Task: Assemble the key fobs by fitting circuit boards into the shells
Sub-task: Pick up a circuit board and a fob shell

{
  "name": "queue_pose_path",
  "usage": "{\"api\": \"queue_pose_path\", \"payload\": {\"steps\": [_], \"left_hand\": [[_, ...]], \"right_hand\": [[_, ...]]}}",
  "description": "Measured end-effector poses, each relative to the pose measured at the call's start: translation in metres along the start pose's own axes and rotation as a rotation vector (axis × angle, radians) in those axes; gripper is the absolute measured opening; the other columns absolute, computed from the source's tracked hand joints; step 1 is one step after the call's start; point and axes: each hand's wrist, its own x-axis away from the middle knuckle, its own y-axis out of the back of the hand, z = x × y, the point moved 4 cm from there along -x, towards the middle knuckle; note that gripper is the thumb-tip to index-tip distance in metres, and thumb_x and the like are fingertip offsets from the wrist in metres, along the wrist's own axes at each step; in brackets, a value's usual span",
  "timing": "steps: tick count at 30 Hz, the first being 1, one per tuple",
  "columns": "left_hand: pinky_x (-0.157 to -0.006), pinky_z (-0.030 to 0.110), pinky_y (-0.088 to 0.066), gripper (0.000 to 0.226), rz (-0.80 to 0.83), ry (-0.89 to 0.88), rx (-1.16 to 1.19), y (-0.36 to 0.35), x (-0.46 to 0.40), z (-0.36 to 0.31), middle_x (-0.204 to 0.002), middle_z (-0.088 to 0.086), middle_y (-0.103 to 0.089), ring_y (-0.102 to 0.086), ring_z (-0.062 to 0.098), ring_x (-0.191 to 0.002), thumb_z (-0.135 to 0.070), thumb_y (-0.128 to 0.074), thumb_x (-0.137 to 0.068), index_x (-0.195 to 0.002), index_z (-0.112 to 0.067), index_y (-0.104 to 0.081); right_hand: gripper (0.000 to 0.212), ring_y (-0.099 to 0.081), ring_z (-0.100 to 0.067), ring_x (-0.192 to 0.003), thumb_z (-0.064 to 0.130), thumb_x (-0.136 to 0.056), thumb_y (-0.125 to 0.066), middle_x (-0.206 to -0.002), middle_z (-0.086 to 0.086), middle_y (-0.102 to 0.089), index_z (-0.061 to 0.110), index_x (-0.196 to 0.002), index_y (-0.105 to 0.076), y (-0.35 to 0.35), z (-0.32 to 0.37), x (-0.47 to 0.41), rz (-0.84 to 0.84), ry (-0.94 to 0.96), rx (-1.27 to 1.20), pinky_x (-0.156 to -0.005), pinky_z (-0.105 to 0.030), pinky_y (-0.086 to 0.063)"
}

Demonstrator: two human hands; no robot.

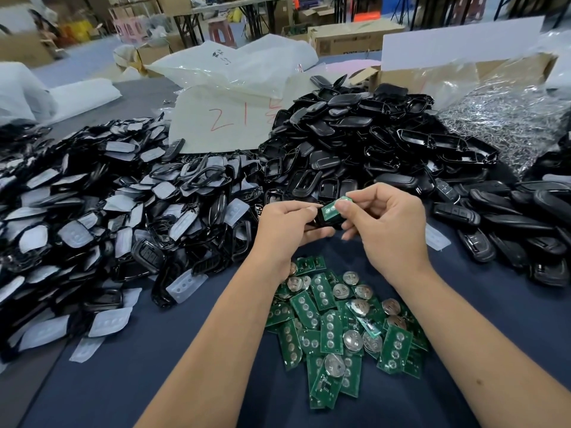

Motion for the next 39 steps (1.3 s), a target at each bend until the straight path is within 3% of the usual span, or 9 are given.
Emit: {"api": "queue_pose_path", "payload": {"steps": [10, 12, 16, 20, 26, 30, 35, 39], "left_hand": [[-0.066, 0.024, -0.061, 0.028, 0.027, -0.027, 0.021, 0.0013, -0.0017, 0.0022, -0.095, 0.02, -0.078, -0.078, 0.033, -0.075, -0.001, -0.061, -0.1, -0.083, -0.01, -0.081], [-0.067, 0.025, -0.061, 0.02, 0.029, -0.032, 0.018, 0.0014, -0.0018, 0.0028, -0.096, 0.018, -0.078, -0.078, 0.032, -0.076, 0.0, -0.063, -0.099, -0.091, -0.006, -0.08], [-0.067, 0.025, -0.062, 0.017, 0.036, -0.053, -0.018, 0.0009, -0.0014, 0.0041, -0.092, 0.014, -0.08, -0.078, 0.031, -0.077, 0.005, -0.063, -0.097, -0.098, -0.004, -0.077], [-0.067, 0.025, -0.062, 0.019, 0.05, -0.079, -0.039, 0.0013, -0.0014, 0.0038, -0.089, 0.013, -0.079, -0.078, 0.031, -0.074, 0.008, -0.062, -0.097, -0.096, -0.004, -0.077], [-0.071, 0.026, -0.063, 0.016, 0.057, -0.094, -0.019, -0.0002, -0.0033, 0.0048, -0.093, 0.013, -0.08, -0.078, 0.031, -0.077, 0.004, -0.065, -0.096, -0.102, -0.005, -0.076], [-0.074, 0.027, -0.063, 0.017, 0.086, -0.11, 0.007, -0.0003, -0.002, 0.006, -0.096, 0.013, -0.08, -0.078, 0.032, -0.08, 0.006, -0.07, -0.092, -0.105, -0.004, -0.076], [-0.072, 0.027, -0.064, 0.018, 0.07, -0.121, 0.001, 0.002, -0.0033, 0.0057, -0.092, 0.015, -0.079, -0.077, 0.031, -0.075, 0.009, -0.07, -0.09, -0.101, -0.005, -0.076], [-0.069, 0.026, -0.063, 0.018, 0.056, -0.117, -0.017, 0.0005, -0.0039, 0.0067, -0.088, 0.014, -0.079, -0.077, 0.029, -0.073, 0.009, -0.07, -0.091, -0.099, -0.005, -0.076]], "right_hand": [[0.012, -0.069, -0.015, -0.054, 0.013, -0.088, -0.084, -0.071, -0.001, -0.073, 0.017, -0.086, -0.073, -0.0042, 0.0025, 0.0022, 0.021, 0.046, 0.152, -0.046, -0.024, -0.054], [0.012, -0.069, -0.013, -0.054, 0.017, -0.087, -0.085, -0.071, 0.001, -0.073, 0.018, -0.085, -0.073, -0.0032, 0.0023, 0.0016, 0.015, 0.055, 0.218, -0.046, -0.023, -0.051], [0.015, -0.07, -0.025, -0.064, 0.021, -0.085, -0.087, -0.076, -0.004, -0.073, 0.016, -0.086, -0.073, -0.0019, 0.0009, -0.0022, 0.085, 0.016, 0.275, -0.057, -0.034, -0.056], [0.017, -0.067, -0.034, -0.064, 0.018, -0.084, -0.088, -0.075, -0.011, -0.071, 0.014, -0.086, -0.071, 0.0006, -0.0016, -0.0055, 0.154, -0.034, 0.255, -0.051, -0.028, -0.049], [0.019, -0.066, -0.013, -0.05, 0.018, -0.083, -0.089, -0.07, -0.004, -0.072, 0.015, -0.084, -0.07, 0.0002, -0.0031, 0.0001, 0.061, -0.046, 0.272, -0.044, -0.017, -0.046], [0.021, -0.065, -0.013, -0.047, 0.018, -0.08, -0.091, -0.066, -0.001, -0.072, 0.013, -0.08, -0.071, 0.0035, -0.0015, -0.0002, 0.019, -0.065, 0.232, -0.042, -0.022, -0.048], [0.021, -0.064, -0.021, -0.06, 0.019, -0.081, -0.09, -0.071, -0.006, -0.071, 0.016, -0.079, -0.069, -0.0001, 0.0012, -0.001, 0.084, -0.054, 0.307, -0.059, -0.04, -0.057], [0.023, -0.063, -0.02, -0.062, 0.024, -0.083, -0.089, -0.072, -0.005, -0.069, 0.015, -0.081, -0.068, -0.0009, 0.0026, -0.0006, 0.09, -0.046, 0.395, -0.059, -0.039, -0.056]]}}
